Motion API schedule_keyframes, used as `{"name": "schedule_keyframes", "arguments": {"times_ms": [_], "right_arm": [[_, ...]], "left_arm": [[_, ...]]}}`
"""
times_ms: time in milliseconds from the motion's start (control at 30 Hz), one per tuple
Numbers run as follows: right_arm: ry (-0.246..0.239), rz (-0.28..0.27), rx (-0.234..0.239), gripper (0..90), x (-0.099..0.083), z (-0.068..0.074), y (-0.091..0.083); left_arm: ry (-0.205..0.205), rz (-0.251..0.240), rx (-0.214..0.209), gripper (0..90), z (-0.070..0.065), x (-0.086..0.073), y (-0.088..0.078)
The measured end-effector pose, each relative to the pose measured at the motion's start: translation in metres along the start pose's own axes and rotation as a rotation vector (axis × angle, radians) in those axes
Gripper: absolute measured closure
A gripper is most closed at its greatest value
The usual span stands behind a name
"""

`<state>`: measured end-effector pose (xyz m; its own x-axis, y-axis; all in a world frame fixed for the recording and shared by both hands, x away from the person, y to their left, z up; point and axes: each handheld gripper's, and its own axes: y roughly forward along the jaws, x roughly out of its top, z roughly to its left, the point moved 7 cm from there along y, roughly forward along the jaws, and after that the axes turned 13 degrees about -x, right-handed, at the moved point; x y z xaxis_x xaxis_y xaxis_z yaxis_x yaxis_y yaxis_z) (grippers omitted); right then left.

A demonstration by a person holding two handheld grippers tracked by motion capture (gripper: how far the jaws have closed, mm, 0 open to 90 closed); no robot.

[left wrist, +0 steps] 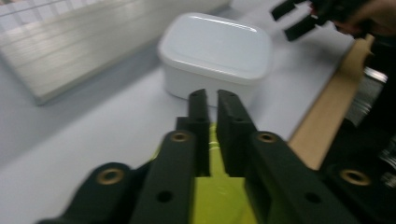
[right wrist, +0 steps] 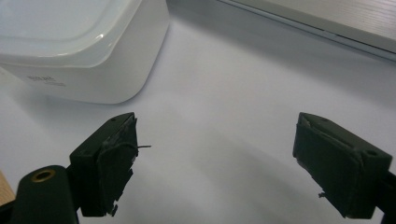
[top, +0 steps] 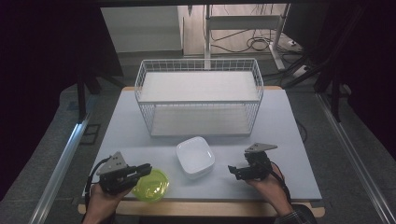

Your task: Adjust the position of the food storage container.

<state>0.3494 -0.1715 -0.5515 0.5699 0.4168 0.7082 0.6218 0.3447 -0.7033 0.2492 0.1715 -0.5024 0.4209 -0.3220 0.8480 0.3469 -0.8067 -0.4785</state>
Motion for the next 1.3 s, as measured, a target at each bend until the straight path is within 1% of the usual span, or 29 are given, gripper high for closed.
{"name": "schedule_keyframes", "arguments": {"times_ms": [33,67,133,167,200,267,400,467,500,567,600,833,900,1000,1033,1067,1100,1167,1200,1233,1300], "right_arm": [[0.001,0.004,-0.001,14.7,0.000,0.000,0.000],[-0.001,0.008,-0.002,14.9,-0.001,0.000,0.000],[-0.007,0.011,-0.006,15.0,-0.001,0.000,0.001],[0.000,0.016,-0.007,15.1,-0.002,0.001,0.001],[-0.002,0.020,-0.009,15.2,-0.002,0.000,0.001],[-0.005,0.025,-0.012,15.3,-0.003,0.000,0.002],[-0.009,0.031,-0.014,15.5,-0.004,0.001,0.004],[-0.014,0.029,-0.014,15.5,-0.004,0.001,0.004],[-0.015,0.033,-0.014,15.6,-0.004,0.001,0.004],[-0.014,0.039,-0.014,15.6,-0.005,0.001,0.004],[-0.015,0.041,-0.015,15.7,-0.005,0.001,0.005],[-0.022,0.046,-0.015,15.8,-0.006,0.001,0.005],[-0.020,0.050,-0.016,15.8,-0.006,0.001,0.005],[-0.018,0.048,-0.016,15.9,-0.006,0.001,0.006],[-0.018,0.048,-0.016,15.9,-0.006,0.001,0.006],[-0.018,0.053,-0.014,16.0,-0.007,0.002,0.006],[-0.018,0.053,-0.014,16.0,-0.007,0.002,0.006],[-0.023,0.053,-0.015,16.0,-0.007,0.001,0.007],[-0.026,0.055,-0.015,16.1,-0.007,0.001,0.007],[-0.022,0.058,-0.014,16.1,-0.007,0.002,0.007],[-0.025,0.056,-0.013,16.1,-0.007,0.002,0.007]], "left_arm": [[0.004,0.007,-0.017,89.9,-0.006,-0.001,0.002],[0.005,0.023,-0.037,90.0,-0.012,-0.004,0.005],[0.012,0.050,-0.049,90.0,-0.021,-0.009,0.009],[0.011,0.071,-0.067,90.0,-0.029,-0.016,0.012],[0.011,0.080,-0.071,90.0,-0.032,-0.019,0.013],[0.014,0.102,-0.073,90.0,-0.037,-0.025,0.015],[0.004,0.117,-0.086,90.0,-0.042,-0.030,0.017],[-0.002,0.130,-0.099,90.0,-0.045,-0.033,0.020],[-0.007,0.147,-0.113,90.0,-0.046,-0.036,0.024],[-0.008,0.155,-0.117,90.0,-0.047,-0.037,0.026],[-0.012,0.173,-0.118,90.0,-0.047,-0.039,0.029],[-0.033,0.181,-0.129,90.0,-0.046,-0.040,0.034],[-0.036,0.192,-0.114,90.0,-0.043,-0.041,0.036],[-0.046,0.185,-0.104,90.0,-0.041,-0.041,0.036],[-0.047,0.185,-0.095,90.0,-0.039,-0.041,0.035],[-0.056,0.180,-0.086,90.0,-0.034,-0.041,0.034],[-0.056,0.180,-0.086,90.0,-0.034,-0.041,0.034],[-0.067,0.179,-0.074,90.0,-0.029,-0.042,0.034],[-0.077,0.178,-0.065,90.0,-0.023,-0.043,0.033],[-0.077,0.178,-0.065,90.0,-0.023,-0.043,0.033],[-0.085,0.175,-0.053,90.0,-0.017,-0.042,0.031]]}}
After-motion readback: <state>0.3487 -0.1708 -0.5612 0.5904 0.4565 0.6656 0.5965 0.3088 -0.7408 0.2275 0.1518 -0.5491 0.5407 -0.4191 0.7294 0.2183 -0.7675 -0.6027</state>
